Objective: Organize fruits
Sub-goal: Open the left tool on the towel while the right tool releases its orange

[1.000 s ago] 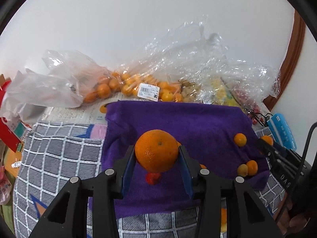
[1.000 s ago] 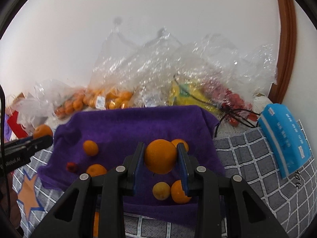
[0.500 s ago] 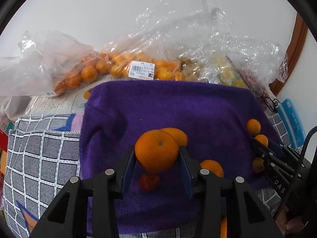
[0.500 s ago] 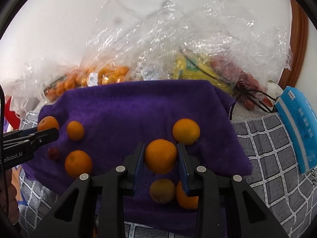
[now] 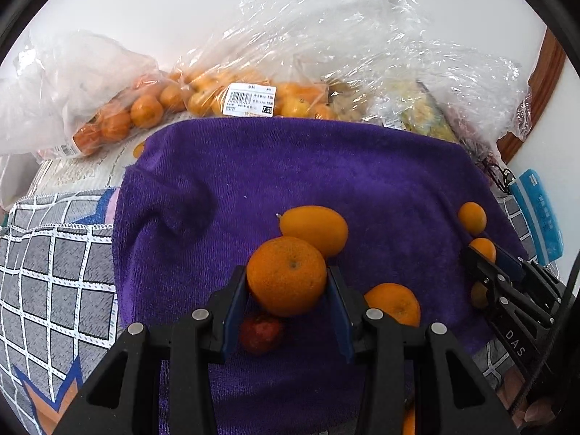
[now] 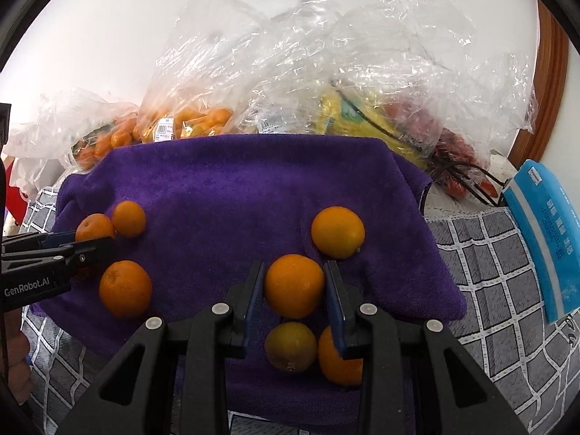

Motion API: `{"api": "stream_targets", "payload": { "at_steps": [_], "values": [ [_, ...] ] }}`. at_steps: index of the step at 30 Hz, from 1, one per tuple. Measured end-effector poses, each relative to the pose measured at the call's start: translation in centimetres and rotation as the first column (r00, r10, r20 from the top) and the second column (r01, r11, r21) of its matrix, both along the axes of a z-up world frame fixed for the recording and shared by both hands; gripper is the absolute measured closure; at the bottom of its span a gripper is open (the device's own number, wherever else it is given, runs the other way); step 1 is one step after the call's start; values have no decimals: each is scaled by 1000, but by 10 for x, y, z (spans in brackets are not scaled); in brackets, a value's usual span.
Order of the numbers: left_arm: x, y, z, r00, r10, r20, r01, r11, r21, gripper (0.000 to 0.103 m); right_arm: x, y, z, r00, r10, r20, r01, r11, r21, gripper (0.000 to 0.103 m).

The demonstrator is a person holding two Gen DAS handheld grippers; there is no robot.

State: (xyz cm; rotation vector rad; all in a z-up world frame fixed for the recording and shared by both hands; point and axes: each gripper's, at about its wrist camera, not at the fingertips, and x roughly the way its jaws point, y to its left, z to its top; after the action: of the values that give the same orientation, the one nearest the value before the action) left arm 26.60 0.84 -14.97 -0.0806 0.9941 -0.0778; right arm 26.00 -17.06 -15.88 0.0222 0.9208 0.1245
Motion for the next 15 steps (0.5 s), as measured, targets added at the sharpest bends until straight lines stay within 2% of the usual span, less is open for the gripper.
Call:
{"api": "stream_targets", "payload": {
  "at_steps": [3,7,10,15],
  "values": [
    [-1,0,-2,1000,-1,-9,1,1000,-2,62,-1,0,1,1000,4,-7,-4,1000,3,71],
    [-4,1,-1,1000,-9,-27,9,1000,-9,61,-5,-2,7,1000,-10,0,10,1000,-7,63],
    [-12,0,11,1000,-24,5,24,1000,-5,54,-9,-5,17,999,-31,14,31,999,-7,56],
    [-26,-4,33,998,-45,53,45,999,-8,53,-22,-10,39,998,-52,40,53,999,-5,52]
  ]
}}
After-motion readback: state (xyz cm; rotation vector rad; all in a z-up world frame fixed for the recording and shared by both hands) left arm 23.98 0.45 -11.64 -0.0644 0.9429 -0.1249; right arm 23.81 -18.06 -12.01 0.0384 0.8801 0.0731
